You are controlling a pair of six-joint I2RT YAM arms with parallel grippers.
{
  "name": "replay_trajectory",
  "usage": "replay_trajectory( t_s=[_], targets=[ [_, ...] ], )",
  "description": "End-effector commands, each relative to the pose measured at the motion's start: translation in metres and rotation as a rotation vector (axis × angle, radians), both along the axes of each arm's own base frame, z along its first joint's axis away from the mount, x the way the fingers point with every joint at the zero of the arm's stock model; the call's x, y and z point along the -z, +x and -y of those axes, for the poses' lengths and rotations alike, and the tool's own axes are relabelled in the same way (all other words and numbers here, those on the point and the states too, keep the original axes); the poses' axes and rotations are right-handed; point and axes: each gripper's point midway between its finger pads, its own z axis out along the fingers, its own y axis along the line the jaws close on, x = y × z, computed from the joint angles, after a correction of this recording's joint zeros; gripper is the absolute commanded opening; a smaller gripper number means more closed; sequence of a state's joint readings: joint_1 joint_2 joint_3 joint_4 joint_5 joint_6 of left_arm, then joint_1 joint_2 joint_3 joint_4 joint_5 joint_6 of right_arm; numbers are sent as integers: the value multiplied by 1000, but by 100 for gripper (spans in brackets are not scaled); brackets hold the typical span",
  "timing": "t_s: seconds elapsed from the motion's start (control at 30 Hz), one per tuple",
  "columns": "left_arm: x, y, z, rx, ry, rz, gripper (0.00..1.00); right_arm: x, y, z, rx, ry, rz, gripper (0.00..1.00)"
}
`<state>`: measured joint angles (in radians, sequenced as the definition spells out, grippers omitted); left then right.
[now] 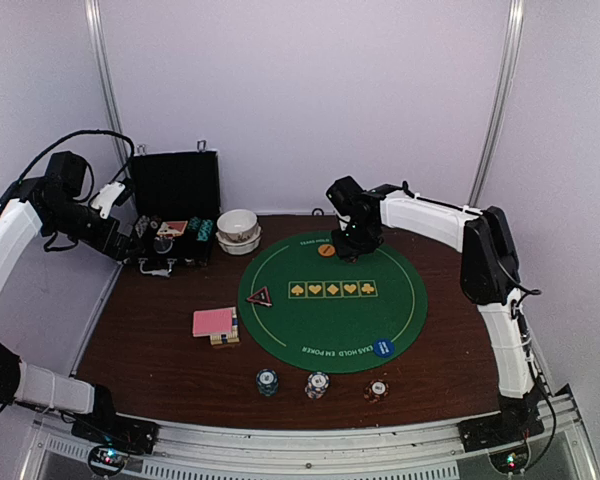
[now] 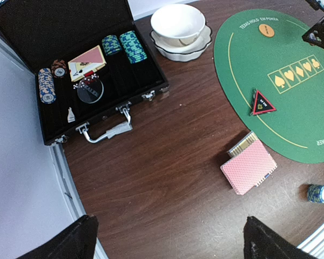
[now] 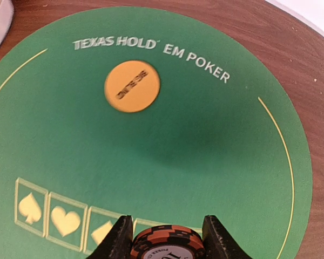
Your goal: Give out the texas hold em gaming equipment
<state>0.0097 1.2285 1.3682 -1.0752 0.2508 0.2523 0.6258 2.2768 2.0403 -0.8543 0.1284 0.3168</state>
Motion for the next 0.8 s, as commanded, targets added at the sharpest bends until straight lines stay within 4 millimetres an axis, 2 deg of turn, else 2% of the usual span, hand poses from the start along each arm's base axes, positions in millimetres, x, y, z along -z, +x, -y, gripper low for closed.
replay_trajectory(
  t_s=[0.0,0.3,0.63,0.7,0.77],
  targets=[
    [0,-3,0,1,-9,-4,98,2,32,6,34,14,44,23],
    [0,-1,0,6,-10,-5,98,33,69,12,76,35,48,24],
    [0,-1,0,7,-6,-4,98,61,80,18,100,36,24,29],
    [0,-1,-1,6,-2,-3,98,66,81,20,100,29,20,33],
    [-1,-1,-1,3,-3,-2,97,68,83,24,115,10,23,44]
  ],
)
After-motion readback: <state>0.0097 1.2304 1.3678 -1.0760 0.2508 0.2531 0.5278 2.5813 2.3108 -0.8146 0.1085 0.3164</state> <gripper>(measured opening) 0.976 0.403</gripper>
